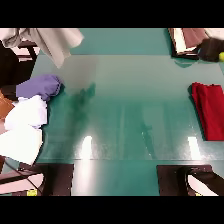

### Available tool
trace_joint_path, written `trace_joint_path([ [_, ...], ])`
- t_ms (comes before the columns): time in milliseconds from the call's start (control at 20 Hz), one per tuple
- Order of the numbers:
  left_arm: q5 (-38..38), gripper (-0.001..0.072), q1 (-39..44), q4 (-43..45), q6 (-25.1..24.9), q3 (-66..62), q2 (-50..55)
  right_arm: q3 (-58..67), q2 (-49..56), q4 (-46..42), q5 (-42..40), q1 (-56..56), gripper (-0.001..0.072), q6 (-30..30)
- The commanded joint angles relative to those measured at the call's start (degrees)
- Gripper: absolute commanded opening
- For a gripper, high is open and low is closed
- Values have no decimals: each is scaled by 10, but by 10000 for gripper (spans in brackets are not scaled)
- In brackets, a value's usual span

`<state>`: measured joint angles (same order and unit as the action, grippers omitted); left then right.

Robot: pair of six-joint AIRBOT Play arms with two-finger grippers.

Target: Fold the shirts.

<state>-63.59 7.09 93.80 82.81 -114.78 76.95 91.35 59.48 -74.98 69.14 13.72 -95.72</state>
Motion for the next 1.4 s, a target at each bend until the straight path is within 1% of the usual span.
trace_joint_path([
  [0, -109, 23, 110, -2, -22, -5, -57, 68, -12, -2, -2, 0, 18, 4],
  [150, -117, 24, 226, -29, -22, 67, -50, 107, -11, -1, 28, 0, 18, 8],
  [250, -103, 25, 292, -59, -22, 132, -28, 118, -12, -1, 42, 0, 18, 8],
  [300, -80, 83, 317, -89, -23, 168, -14, 119, -12, 0, 50, 0, 18, 8],
  [350, -50, 370, 334, -117, -23, 200, -3, 115, -14, 0, 56, 0, 18, 8],
  [400, -14, 577, 344, -135, -22, 226, 8, 109, -18, 0, 62, 0, 18, 8],
  [450, 12, 553, 344, -142, -22, 240, 21, 100, -23, 0, 64, 0, 18, 8],
  [550, 34, 552, 325, -109, -13, 241, 36, 78, -37, 0, 64, 0, 18, 8],
  [650, 60, 552, 270, -101, 12, 241, 41, 53, -52, -1, 60, 0, 18, 8],
  [700, 70, 552, 232, -105, 33, 241, 49, 38, -59, -1, 54, 0, 18, 8],
  [750, 73, 551, 197, -120, 49, 241, 60, 24, -66, 0, 51, 0, 18, 8],
  [800, 71, 552, 162, -155, 50, 241, 79, 9, -72, 0, 49, 0, 18, 8],
  [950, 71, 552, 90, -269, 37, 241, 148, -29, -79, 0, 43, 0, 18, 8],
  [1050, 67, 552, 71, -317, 32, 241, 199, -49, -79, 0, 43, 0, 18, 8],
  [1100, 61, 552, 70, -329, 22, 241, 221, -59, -79, 0, 43, 0, 18, 8],
  [1200, 59, 552, 75, -337, 17, 241, 260, -85, -79, -1, 42, 0, 18, 8],
  [1350, 61, 551, 80, -360, 10, 241, 288, -136, -79, -15, 44, 0, 18, 8],
])
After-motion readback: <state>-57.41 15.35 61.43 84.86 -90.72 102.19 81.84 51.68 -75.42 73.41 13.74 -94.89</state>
